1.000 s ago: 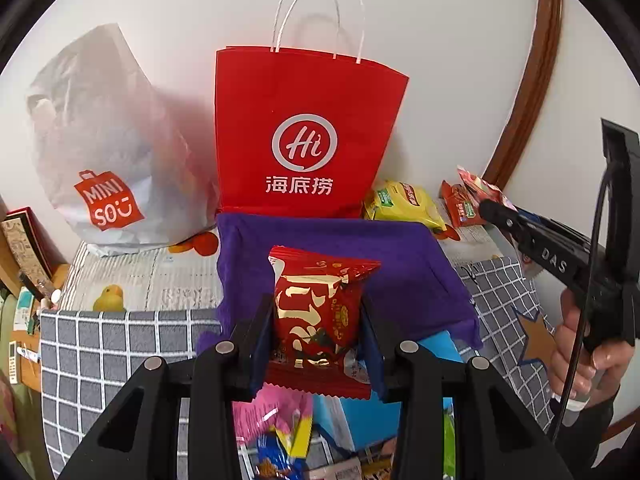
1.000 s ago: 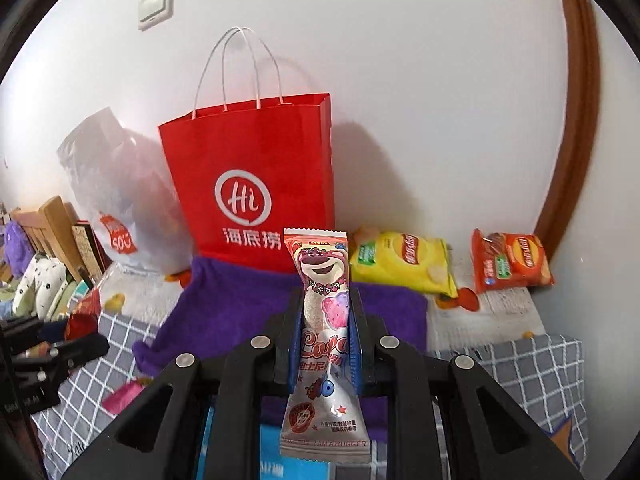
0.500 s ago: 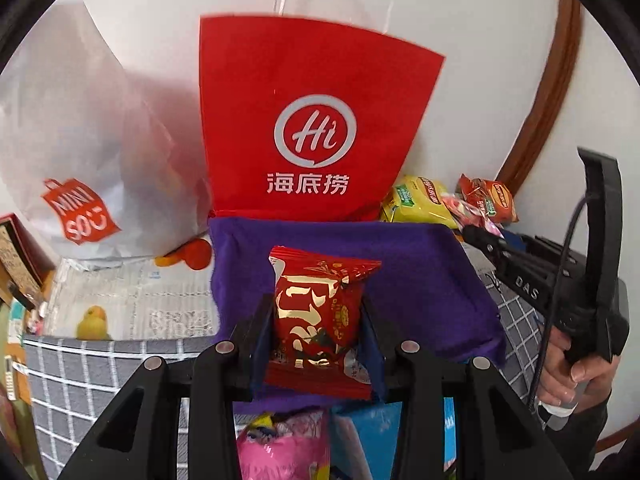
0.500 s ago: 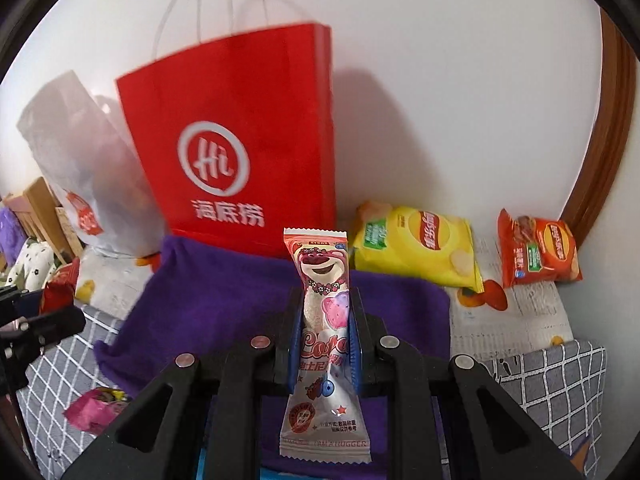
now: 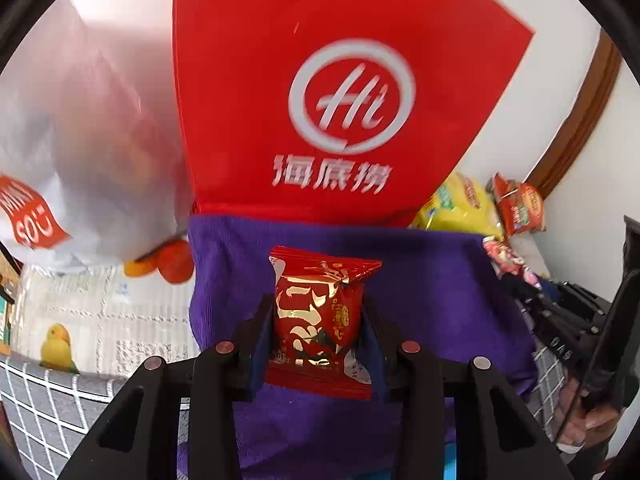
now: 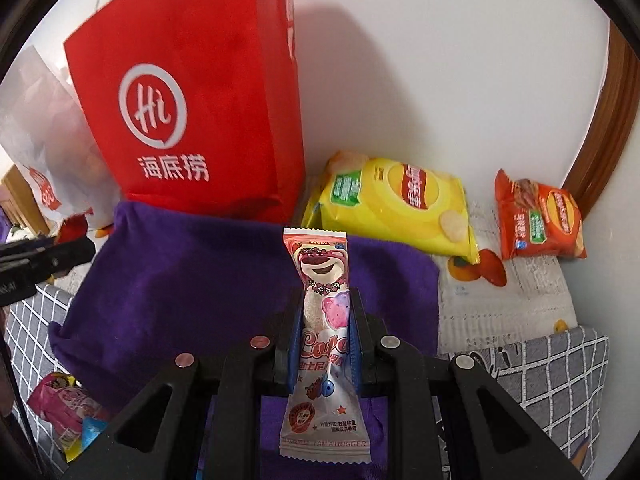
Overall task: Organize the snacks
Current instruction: 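Carry both held snacks up over the purple towel, then open both tools to drop the snacks onto the purple towel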
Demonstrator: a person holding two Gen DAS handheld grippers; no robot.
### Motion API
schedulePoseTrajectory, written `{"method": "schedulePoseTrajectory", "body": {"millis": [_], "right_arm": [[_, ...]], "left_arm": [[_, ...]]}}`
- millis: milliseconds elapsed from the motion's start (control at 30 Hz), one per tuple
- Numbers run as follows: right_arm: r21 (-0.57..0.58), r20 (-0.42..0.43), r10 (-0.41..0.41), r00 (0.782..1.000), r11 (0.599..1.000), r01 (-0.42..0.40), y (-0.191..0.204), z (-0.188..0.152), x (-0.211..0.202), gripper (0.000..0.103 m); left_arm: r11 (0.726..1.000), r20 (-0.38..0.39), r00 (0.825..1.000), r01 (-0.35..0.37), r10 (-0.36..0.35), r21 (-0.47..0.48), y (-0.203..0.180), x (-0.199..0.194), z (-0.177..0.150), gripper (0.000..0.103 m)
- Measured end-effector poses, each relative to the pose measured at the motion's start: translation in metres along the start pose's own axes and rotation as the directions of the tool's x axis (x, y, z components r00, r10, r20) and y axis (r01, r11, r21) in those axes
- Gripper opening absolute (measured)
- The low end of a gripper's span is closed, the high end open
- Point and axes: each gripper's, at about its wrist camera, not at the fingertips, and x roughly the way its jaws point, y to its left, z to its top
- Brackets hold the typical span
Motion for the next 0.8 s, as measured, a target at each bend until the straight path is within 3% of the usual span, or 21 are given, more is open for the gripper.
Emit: {"method": "schedulePoseTrajectory", "body": {"millis": [133, 233, 800], "right_arm": [[0.021, -0.055, 0.007, 0.998, 1.0, -0.005, -0.004, -0.003, 0.016, 0.02], [0.014, -0.082, 0.001, 0.997, 1.0, 0.0, -0.002, -0.006, 0.025, 0.021], [-0.051, -0.092, -0.009, 0.996, 0.999, 0.004, 0.017, -0.01, 0.027, 0.025]], "left_arm": [[0.999, -0.074, 0.997, -0.034, 0.033, -0.015, 0.008, 0.021, -0.007, 0.039], [1.0, -0.097, 0.995, -0.018, 0.015, -0.026, 0.011, 0.027, -0.009, 0.039], [0.999, -0.138, 0.99, 0.013, -0.017, -0.029, 0.009, 0.039, -0.01, 0.039]]}}
